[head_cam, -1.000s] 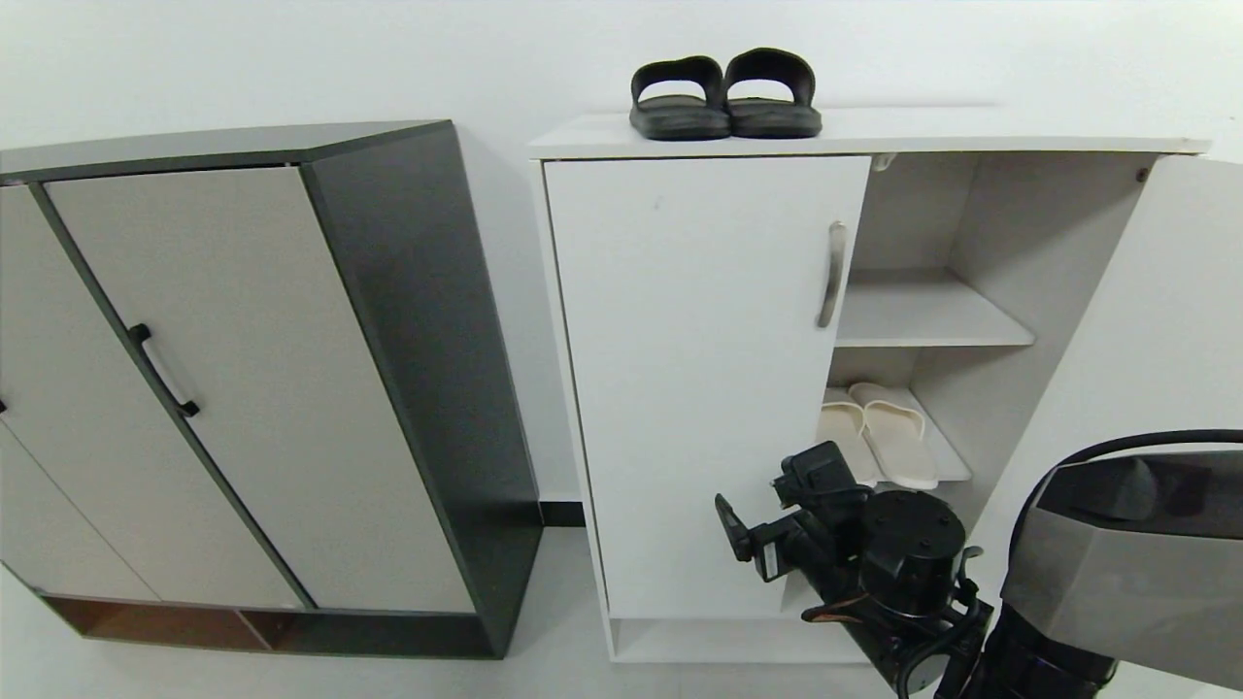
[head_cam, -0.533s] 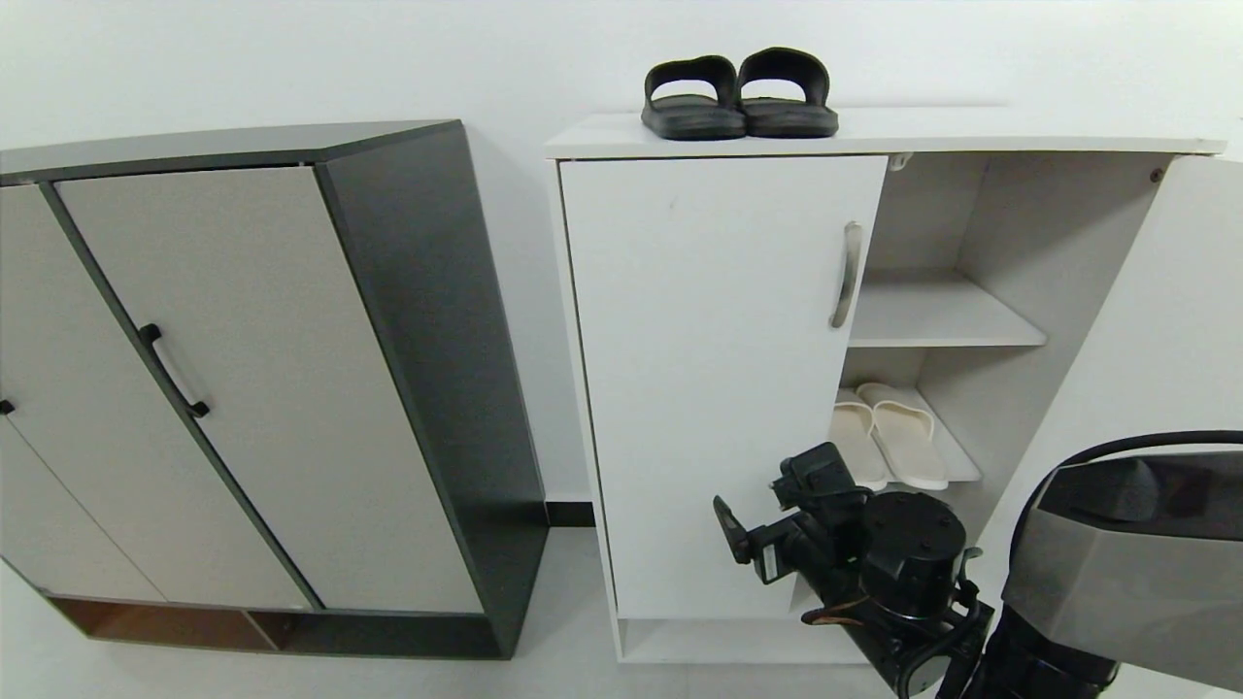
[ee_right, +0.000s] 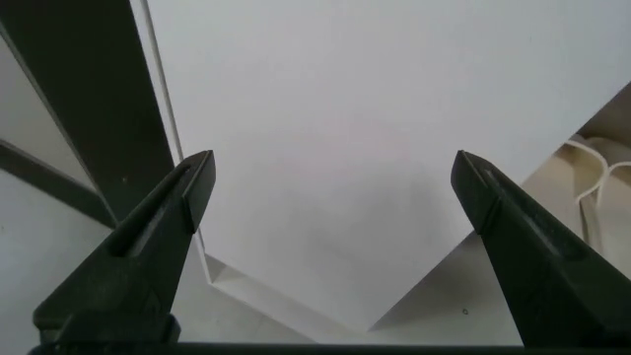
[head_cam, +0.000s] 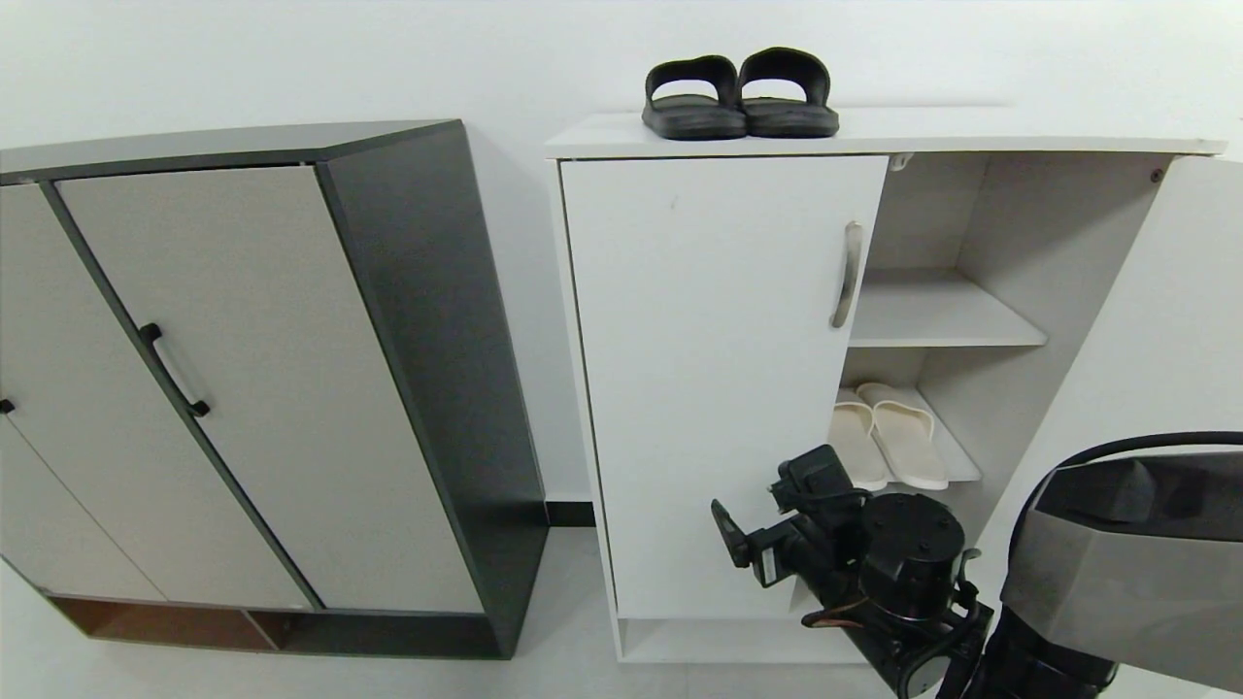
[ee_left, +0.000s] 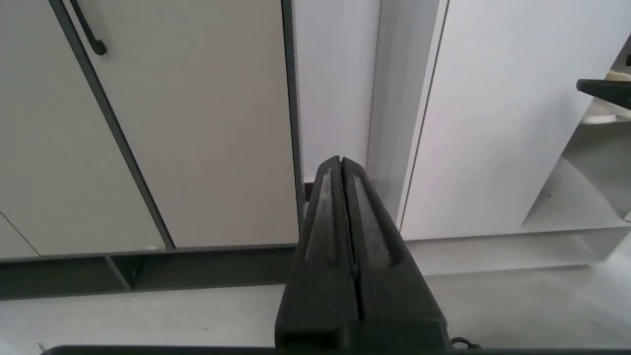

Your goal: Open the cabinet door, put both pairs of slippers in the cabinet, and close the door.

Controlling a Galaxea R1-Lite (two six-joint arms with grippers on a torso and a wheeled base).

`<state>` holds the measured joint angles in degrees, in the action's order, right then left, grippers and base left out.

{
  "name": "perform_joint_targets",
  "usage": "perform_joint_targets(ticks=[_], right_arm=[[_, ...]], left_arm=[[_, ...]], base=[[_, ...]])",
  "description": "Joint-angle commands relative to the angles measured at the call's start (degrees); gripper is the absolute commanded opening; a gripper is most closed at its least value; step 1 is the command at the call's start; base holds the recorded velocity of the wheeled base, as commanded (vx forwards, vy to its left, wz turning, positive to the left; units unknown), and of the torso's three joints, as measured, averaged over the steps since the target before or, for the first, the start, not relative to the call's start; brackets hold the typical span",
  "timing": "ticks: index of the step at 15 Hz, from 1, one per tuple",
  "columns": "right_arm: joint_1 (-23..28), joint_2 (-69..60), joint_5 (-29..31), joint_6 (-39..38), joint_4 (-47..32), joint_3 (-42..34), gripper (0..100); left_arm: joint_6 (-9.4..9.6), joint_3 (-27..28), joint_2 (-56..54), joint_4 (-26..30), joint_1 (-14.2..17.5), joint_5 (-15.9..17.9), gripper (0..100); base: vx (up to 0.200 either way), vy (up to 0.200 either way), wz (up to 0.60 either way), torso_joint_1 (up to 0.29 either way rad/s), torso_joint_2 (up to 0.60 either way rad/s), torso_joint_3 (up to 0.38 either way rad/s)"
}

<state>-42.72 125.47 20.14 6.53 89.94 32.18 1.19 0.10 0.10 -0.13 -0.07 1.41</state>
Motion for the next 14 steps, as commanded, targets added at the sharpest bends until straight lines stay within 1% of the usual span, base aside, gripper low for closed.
perform_joint_targets(ticks=[1, 7, 11, 14], right_arm=[[0.0, 0.5, 0.1, 0.1, 0.1, 0.0, 100], [0.0, 1.0, 0.2, 0.1, 0.1, 0.1, 100], [0.0, 1.5, 0.2, 0.1, 0.1, 0.2, 100], [0.3, 1.6, 0.2, 0.1, 0.1, 0.3, 100]], left_arm=[[0.04, 0.0, 0.0, 0.0, 0.0, 0.0, 0], [0.04, 0.0, 0.0, 0.0, 0.0, 0.0, 0], [-0.05, 0.0, 0.0, 0.0, 0.0, 0.0, 0], [-0.05, 0.0, 0.0, 0.0, 0.0, 0.0, 0]], base=[[0.000, 0.000, 0.00, 0.000, 0.00, 0.000], [0.000, 0.000, 0.00, 0.000, -0.01, -0.005], [0.000, 0.000, 0.00, 0.019, -0.22, -0.316], [0.000, 0.000, 0.00, 0.054, -0.55, -0.364]])
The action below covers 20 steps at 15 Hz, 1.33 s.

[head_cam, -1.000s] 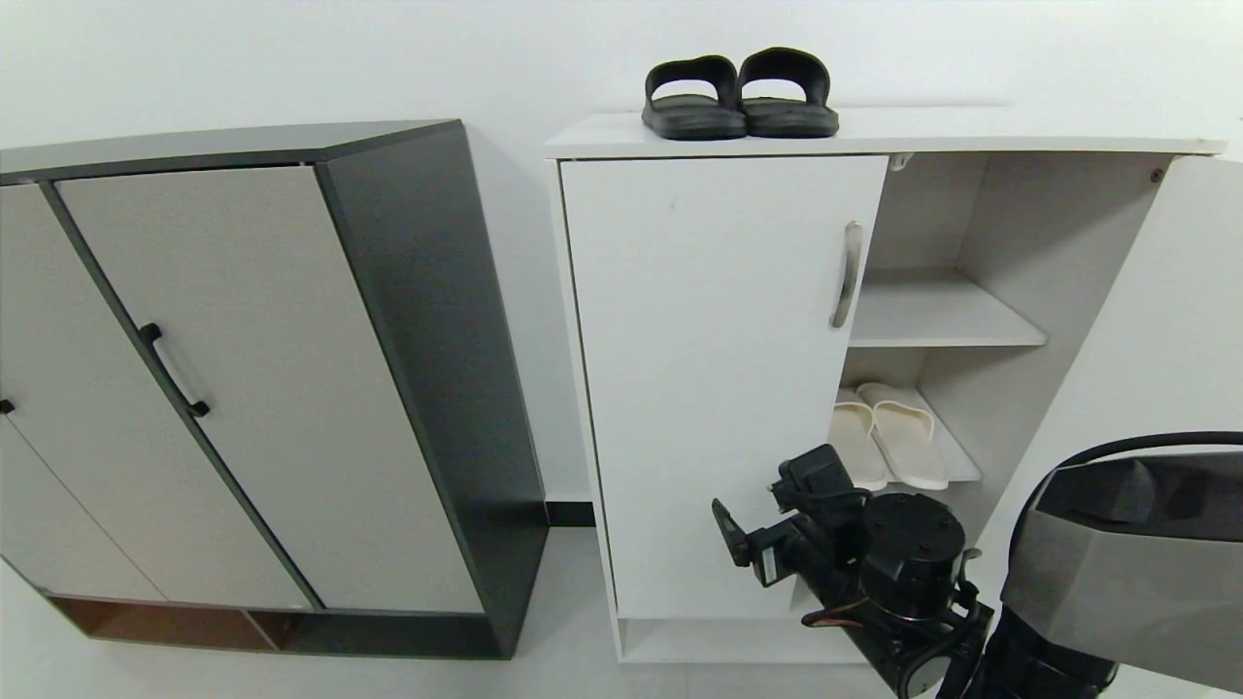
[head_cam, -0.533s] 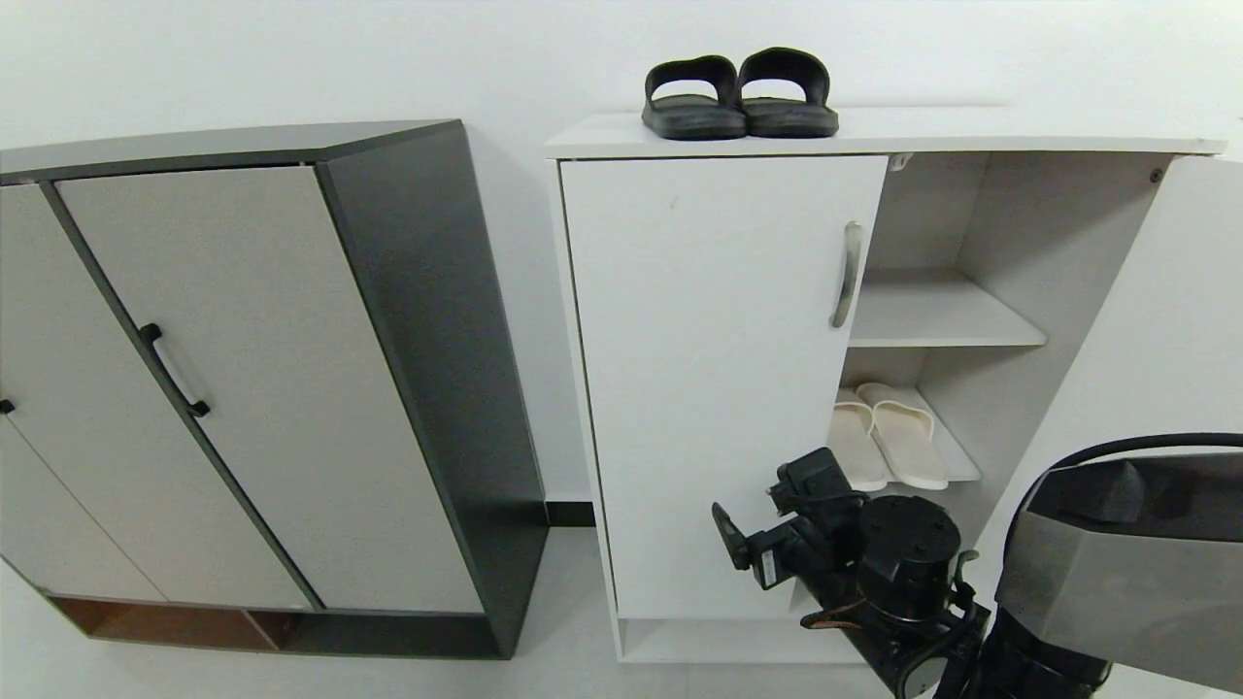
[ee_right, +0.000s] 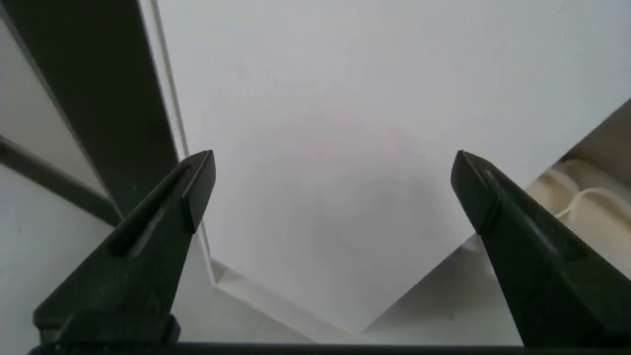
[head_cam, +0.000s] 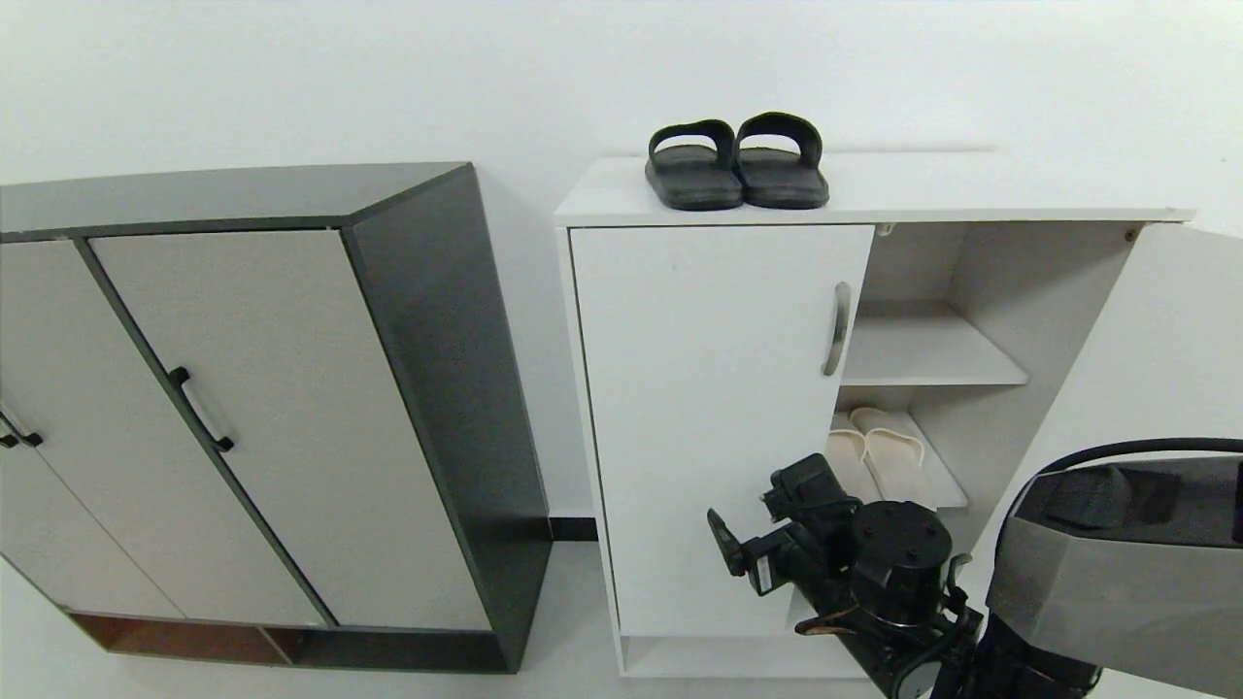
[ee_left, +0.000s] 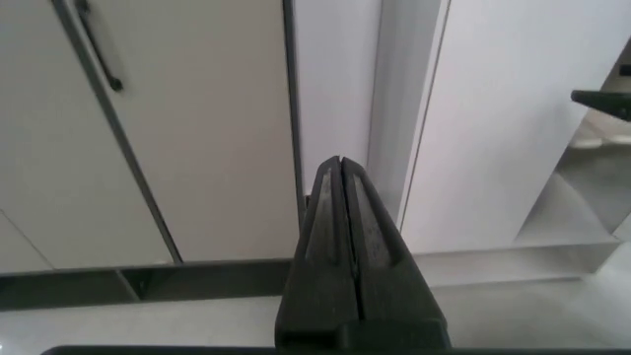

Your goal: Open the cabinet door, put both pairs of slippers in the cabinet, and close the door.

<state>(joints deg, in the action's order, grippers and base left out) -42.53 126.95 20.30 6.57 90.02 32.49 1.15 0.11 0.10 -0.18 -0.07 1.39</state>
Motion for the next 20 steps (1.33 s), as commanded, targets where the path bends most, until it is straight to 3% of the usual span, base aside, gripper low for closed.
perform_joint_targets(ticks=[1, 20], right_arm=[[0.1, 0.1, 0.0, 0.0, 0.0, -0.1, 100], [0.4, 0.2, 0.1, -0.1, 0.0, 0.2, 100]], left_arm=[[0.00, -0.1, 0.0, 0.0, 0.0, 0.0, 0], [0.00, 0.0, 0.0, 0.0, 0.0, 0.0, 0]], base=[[0.000, 0.000, 0.00, 0.105, -0.47, -0.349], [0.000, 0.000, 0.00, 0.177, -0.50, -0.320]])
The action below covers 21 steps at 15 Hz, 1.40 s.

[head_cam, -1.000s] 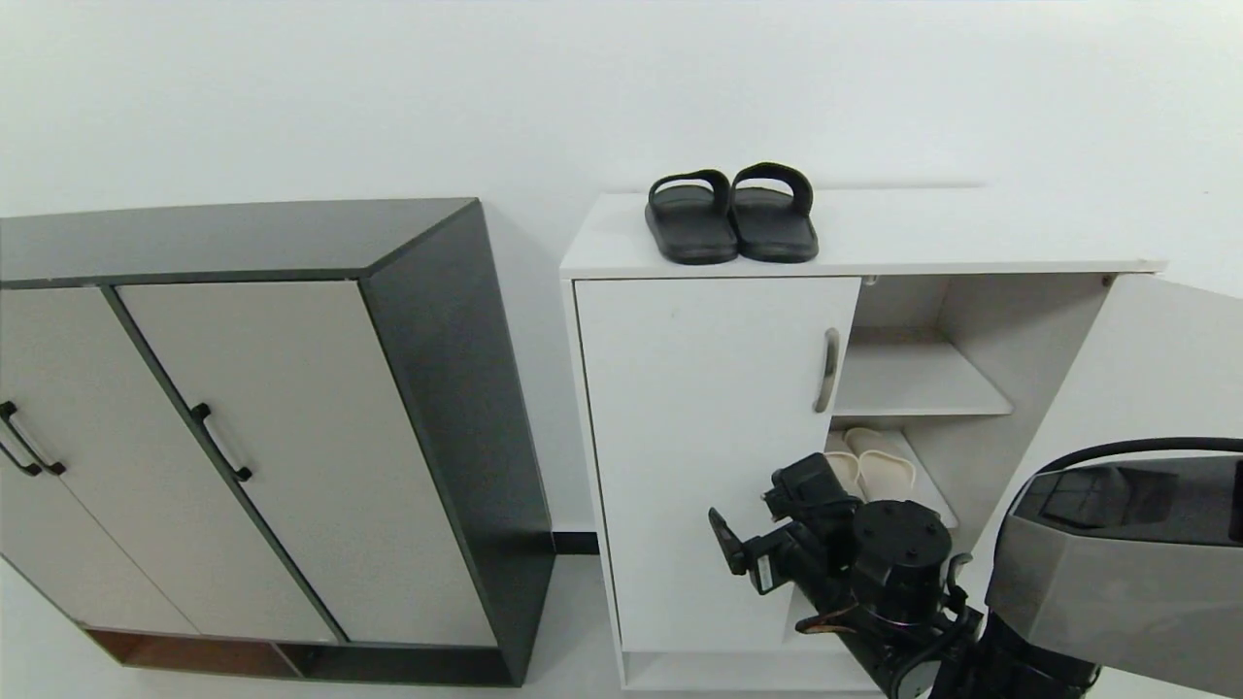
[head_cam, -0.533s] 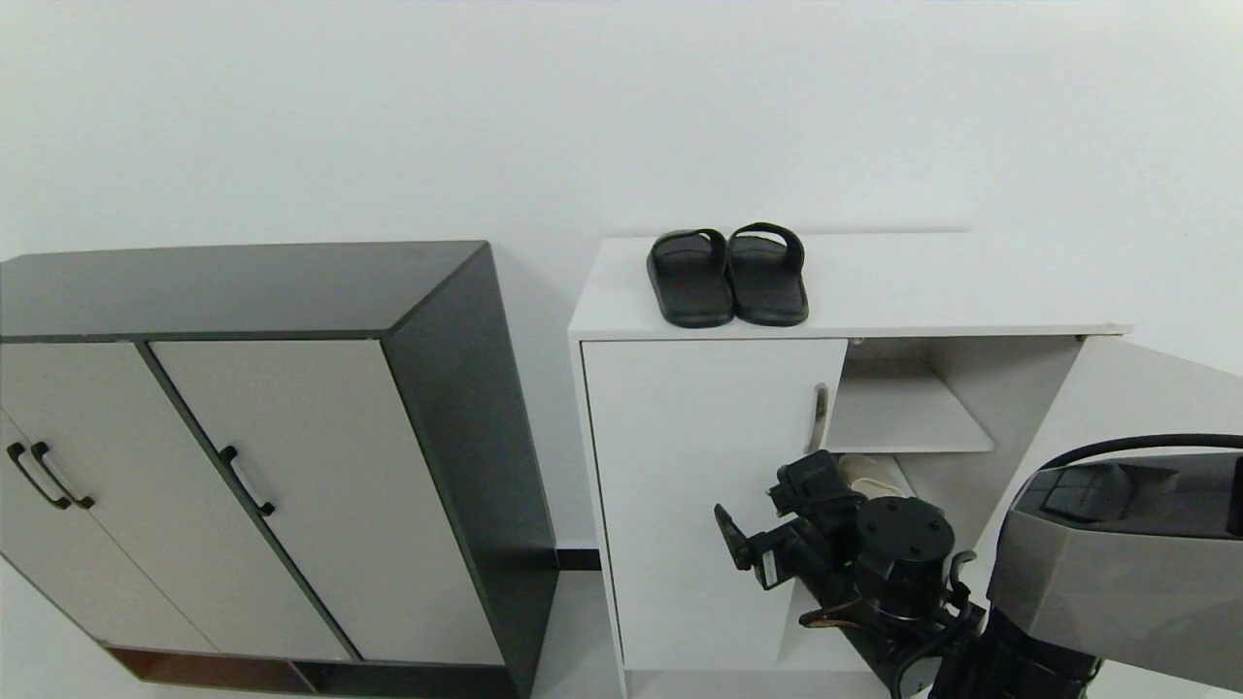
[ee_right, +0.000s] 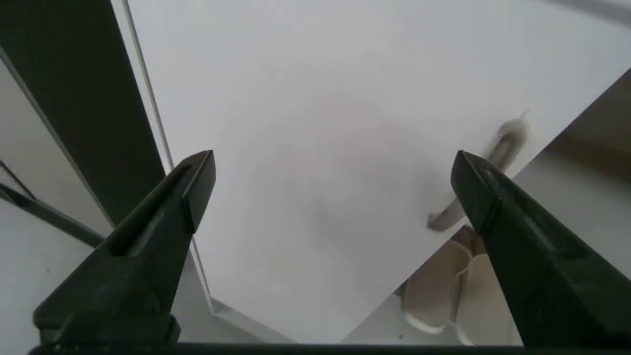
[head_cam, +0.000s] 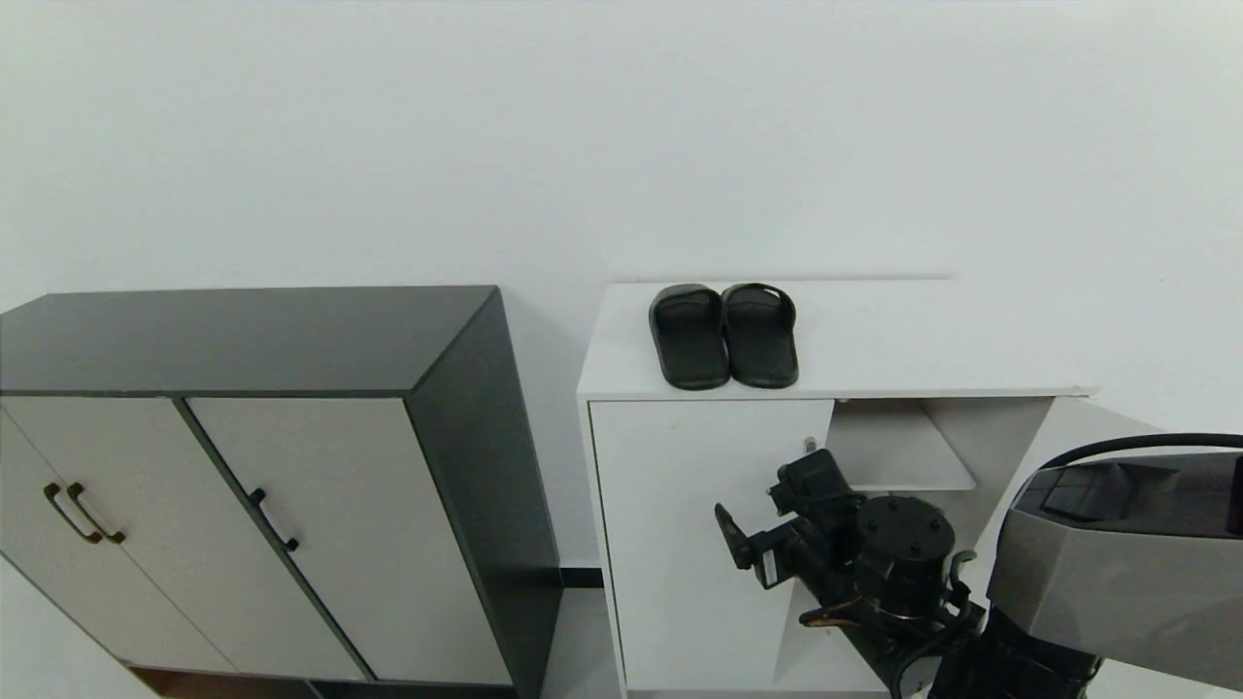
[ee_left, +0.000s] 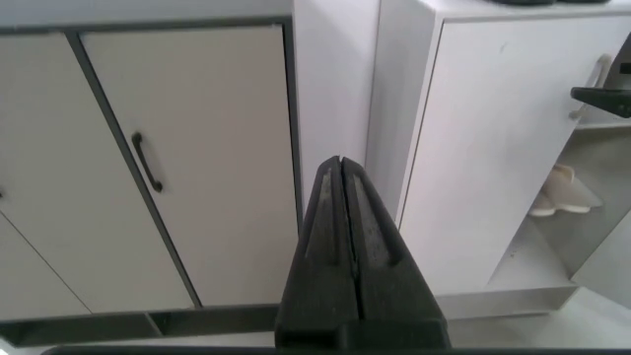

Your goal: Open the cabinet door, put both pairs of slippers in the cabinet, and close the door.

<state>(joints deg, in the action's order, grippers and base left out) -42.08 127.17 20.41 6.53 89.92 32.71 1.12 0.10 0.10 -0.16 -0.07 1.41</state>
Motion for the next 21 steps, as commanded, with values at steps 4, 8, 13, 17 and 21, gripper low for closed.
perform_joint_targets(ticks=[4, 8, 13, 17, 21], right_arm=[[0.0, -0.3, 0.0, 0.0, 0.1, 0.0, 100], [0.0, -0.9, -0.2, 1.6, 0.1, 0.3, 100], [-2.3, -9.6, 2.9, 2.6, -7.5, 5.0, 100], [-4.8, -15.4, 10.1, -9.2, -29.3, 17.0, 100], [-5.3, -17.5, 11.9, -11.8, -45.0, 24.7, 100]], left_arm=[[0.02, 0.0, 0.0, 0.0, 0.0, 0.0, 0], [0.02, 0.0, 0.0, 0.0, 0.1, 0.0, 0], [0.11, 0.0, 0.0, 0.1, 0.0, 0.0, 0], [0.46, 0.0, 0.0, 0.0, 0.0, 0.1, 0], [0.55, 0.0, 0.0, 0.0, 0.1, 0.1, 0]], base=[[0.000, 0.000, 0.00, 0.250, -0.57, -0.323], [0.000, 0.000, 0.00, 0.165, -0.39, -0.206], [0.000, 0.000, 0.00, 0.006, -0.01, -0.007], [0.000, 0.000, 0.00, 0.000, 0.00, 0.000], [0.000, 0.000, 0.00, 0.000, 0.00, 0.000]])
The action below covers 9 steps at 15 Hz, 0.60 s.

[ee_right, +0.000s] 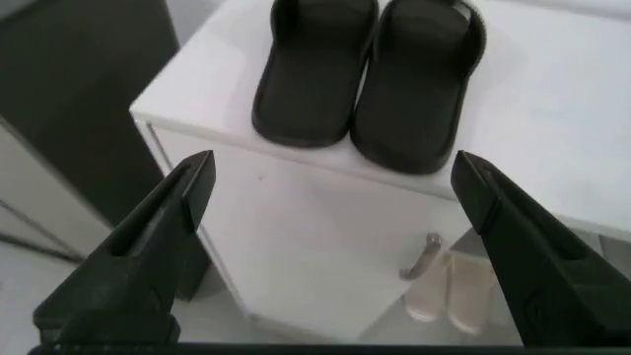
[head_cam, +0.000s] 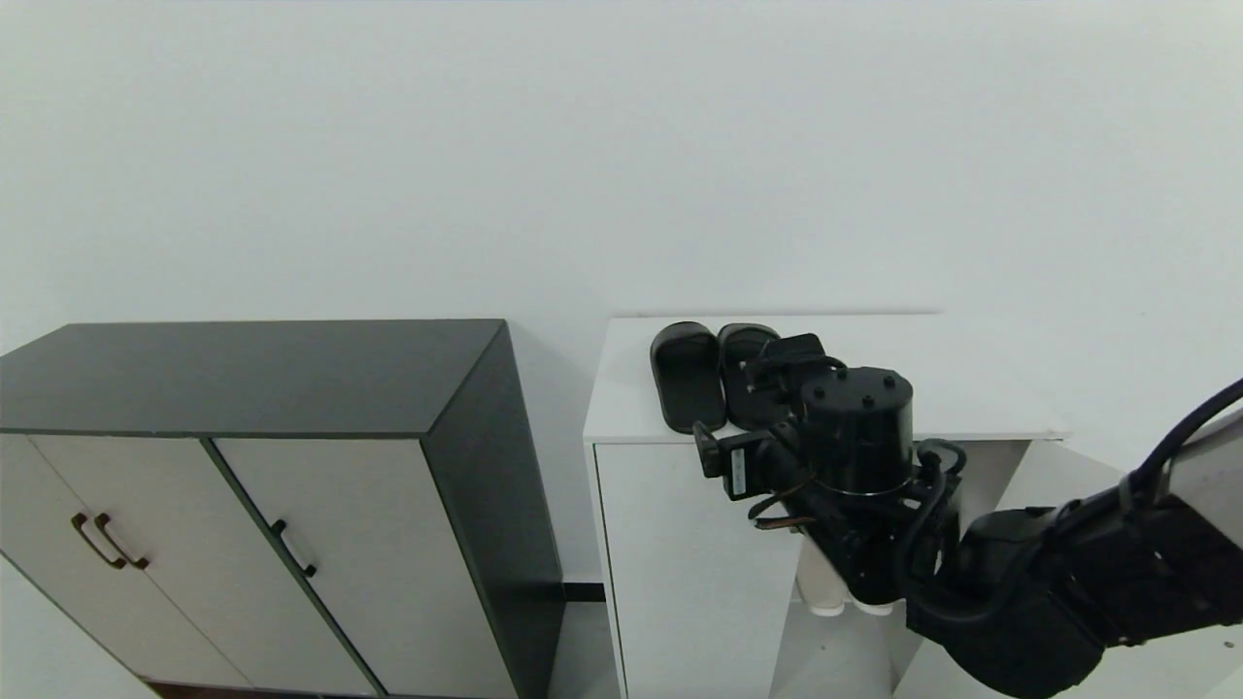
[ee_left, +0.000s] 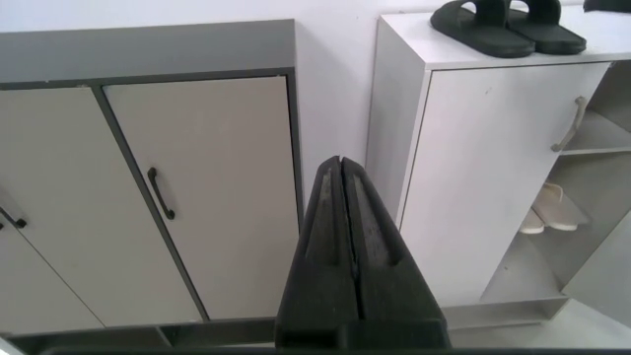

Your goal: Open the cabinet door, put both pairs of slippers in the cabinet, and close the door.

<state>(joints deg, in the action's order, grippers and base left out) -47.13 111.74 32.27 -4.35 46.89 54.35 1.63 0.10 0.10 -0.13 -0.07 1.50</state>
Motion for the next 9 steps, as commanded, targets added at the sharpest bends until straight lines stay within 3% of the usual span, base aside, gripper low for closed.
perform_joint_targets(ticks=[1, 2, 3, 5, 8, 9], right_arm=[[-0.2, -2.7, 0.1, -3.8, -8.7, 5.8, 100], [-0.2, -3.0, 0.1, -5.9, -14.0, 8.1, 100], [-0.2, -3.8, 0.1, -9.3, -25.1, 13.0, 100], [-0.5, -4.2, 0.0, -13.1, -34.7, 18.2, 100], [-0.3, -3.6, 0.1, -13.4, -34.3, 18.0, 100], [-0.4, -3.5, 0.1, -13.5, -34.3, 18.0, 100]], left_arm=[[0.04, 0.0, 0.0, 0.0, 0.1, 0.0, 0], [0.12, 0.0, 0.0, 0.0, 0.0, 0.0, 0], [0.12, 0.0, 0.0, 0.0, 0.0, 0.0, 0], [0.12, 0.0, 0.0, 0.0, 0.0, 0.0, 0], [0.12, 0.0, 0.0, 0.0, 0.0, 0.0, 0], [0.12, 0.0, 0.0, 0.0, 0.0, 0.1, 0]], base=[[0.000, 0.000, 0.00, 0.000, 0.00, 0.000], [0.000, 0.000, 0.00, 0.000, 0.00, 0.000], [0.000, 0.000, 0.00, 0.000, 0.00, 0.000], [0.000, 0.000, 0.00, 0.000, 0.00, 0.000], [0.000, 0.000, 0.00, 0.000, 0.00, 0.000], [0.200, 0.000, 0.00, 0.002, 0.00, 0.002]])
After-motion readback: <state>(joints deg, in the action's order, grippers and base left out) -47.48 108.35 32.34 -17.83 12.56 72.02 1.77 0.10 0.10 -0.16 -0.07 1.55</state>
